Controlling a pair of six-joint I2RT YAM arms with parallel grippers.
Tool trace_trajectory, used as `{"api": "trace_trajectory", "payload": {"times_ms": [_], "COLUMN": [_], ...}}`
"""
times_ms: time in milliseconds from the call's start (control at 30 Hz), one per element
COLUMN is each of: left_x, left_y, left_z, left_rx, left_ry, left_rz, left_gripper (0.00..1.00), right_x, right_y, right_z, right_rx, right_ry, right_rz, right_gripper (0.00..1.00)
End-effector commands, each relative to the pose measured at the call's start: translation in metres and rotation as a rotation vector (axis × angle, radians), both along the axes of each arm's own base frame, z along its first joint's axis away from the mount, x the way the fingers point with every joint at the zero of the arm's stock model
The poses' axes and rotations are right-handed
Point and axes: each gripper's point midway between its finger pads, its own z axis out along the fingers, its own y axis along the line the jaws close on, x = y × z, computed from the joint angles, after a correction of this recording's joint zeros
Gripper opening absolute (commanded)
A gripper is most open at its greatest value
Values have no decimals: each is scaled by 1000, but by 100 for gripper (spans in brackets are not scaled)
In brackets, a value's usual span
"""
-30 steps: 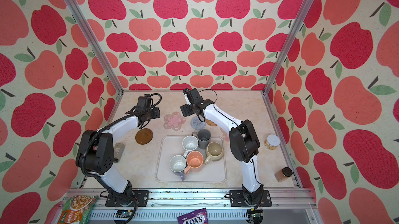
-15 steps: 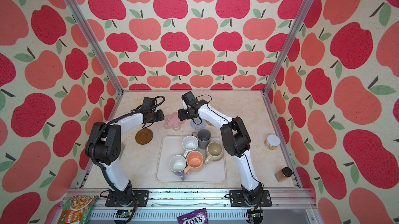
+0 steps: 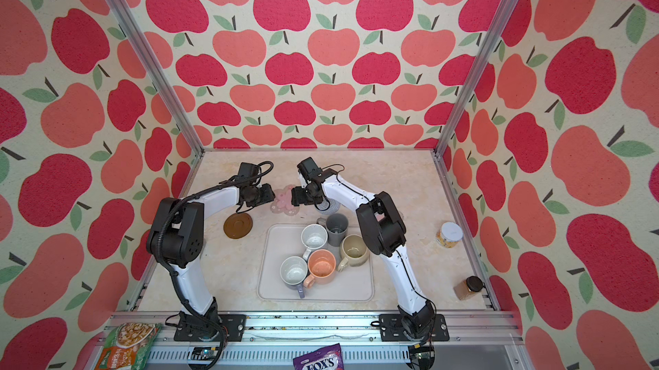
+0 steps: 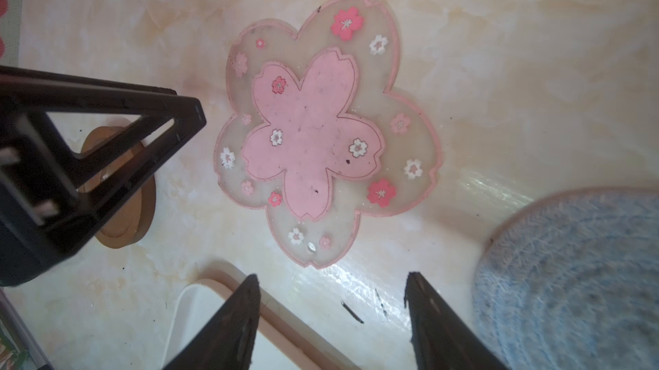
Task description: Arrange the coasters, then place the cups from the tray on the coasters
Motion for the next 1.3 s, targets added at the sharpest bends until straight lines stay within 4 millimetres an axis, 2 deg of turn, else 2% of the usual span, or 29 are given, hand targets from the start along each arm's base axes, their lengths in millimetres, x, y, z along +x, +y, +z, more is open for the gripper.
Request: {"api": "trace_trajectory", "payload": {"times_ms": [0, 300, 600, 667, 900, 1067, 1267], "left_x": [-2, -1, -4, -7, -17, -26, -25], "left_y": [-1, -6, -4, -5, -11, -19, -28], "left_z": [-10, -17, -29, -33, -40, -51, -57], "left_rx": [-32, -83, -98, -107, -146, -198, -271], "left_ry": [51, 76, 118, 132, 195, 255, 278], "left_rz": [17, 17, 23, 30, 49, 54, 76], "left_gripper": [50, 49, 49, 49, 49, 49, 48], "right_x": [-5, -7, -21, -25, -29, -32, -30], "right_y": [6, 7, 11, 18, 26, 33, 39], "right_z": [-10, -27, -48, -48, -42, -40, -42], "right_rx": [-1, -17, 8, 41, 38, 34, 41], "right_ry": [59, 105, 232, 253, 247, 244, 249], "right_rz": [-8, -19, -80, -82, -74, -56, -52], "right_gripper": [67, 67, 66, 63, 63, 63, 63]}}
